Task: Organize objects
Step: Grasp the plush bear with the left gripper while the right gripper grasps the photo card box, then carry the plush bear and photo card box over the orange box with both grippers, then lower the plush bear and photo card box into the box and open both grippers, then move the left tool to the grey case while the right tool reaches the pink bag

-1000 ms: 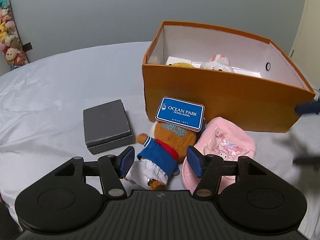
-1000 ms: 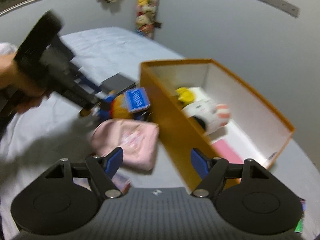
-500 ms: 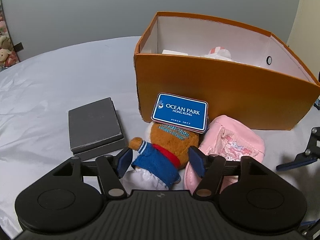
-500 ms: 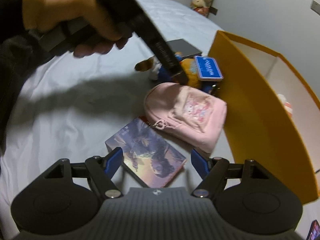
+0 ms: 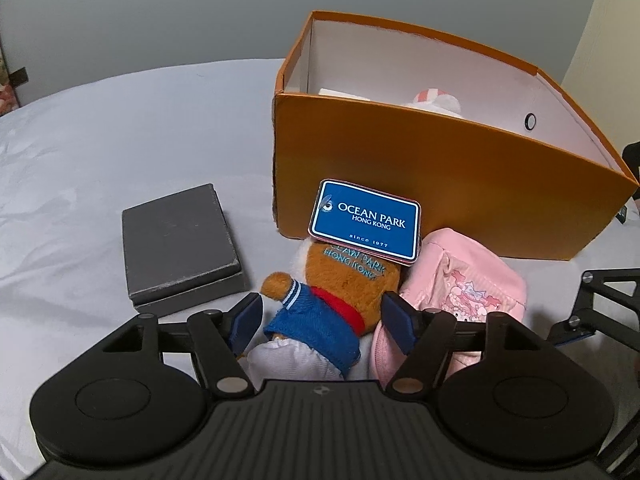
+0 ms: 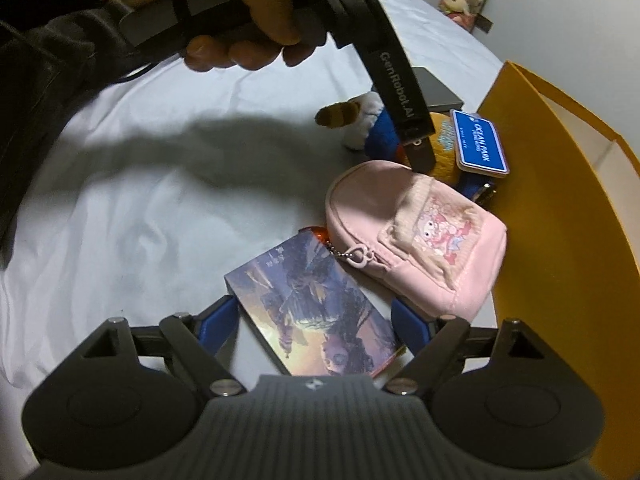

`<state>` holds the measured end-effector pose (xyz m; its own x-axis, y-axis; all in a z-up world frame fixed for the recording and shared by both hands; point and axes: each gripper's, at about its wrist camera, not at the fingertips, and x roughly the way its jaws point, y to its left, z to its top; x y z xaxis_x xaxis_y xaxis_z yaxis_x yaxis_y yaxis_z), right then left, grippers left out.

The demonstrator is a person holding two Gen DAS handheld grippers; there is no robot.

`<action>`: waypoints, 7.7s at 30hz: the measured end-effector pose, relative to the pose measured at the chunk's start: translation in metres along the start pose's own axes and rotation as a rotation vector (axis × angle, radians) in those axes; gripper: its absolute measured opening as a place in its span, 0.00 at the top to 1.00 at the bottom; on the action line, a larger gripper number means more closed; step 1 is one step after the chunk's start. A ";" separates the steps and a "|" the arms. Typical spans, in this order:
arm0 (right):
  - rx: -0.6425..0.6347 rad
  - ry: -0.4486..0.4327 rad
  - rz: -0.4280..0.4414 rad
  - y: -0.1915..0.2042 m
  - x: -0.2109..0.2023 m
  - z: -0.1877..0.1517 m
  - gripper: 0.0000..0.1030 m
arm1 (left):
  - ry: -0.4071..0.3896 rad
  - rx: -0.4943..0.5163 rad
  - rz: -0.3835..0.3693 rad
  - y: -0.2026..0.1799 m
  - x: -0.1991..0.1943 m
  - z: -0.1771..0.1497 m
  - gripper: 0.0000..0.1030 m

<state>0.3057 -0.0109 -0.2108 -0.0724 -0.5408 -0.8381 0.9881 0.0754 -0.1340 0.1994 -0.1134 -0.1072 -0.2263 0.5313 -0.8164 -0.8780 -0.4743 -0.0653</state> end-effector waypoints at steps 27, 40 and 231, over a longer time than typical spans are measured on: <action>0.328 0.161 -0.017 -0.008 -0.012 -0.013 0.37 | 0.026 -0.081 0.032 -0.013 -0.014 -0.021 0.58; 0.491 0.151 -0.093 -0.004 -0.009 -0.015 0.37 | 0.043 -0.078 0.106 -0.014 0.006 -0.013 0.48; 0.706 0.091 -0.570 -0.147 -0.140 0.028 0.25 | -0.070 -0.209 0.556 -0.050 -0.058 0.129 0.28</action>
<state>0.1739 0.0302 -0.0589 -0.5557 -0.2683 -0.7869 0.6509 -0.7293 -0.2110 0.2023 -0.0298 0.0171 -0.6616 0.2053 -0.7212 -0.5200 -0.8186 0.2440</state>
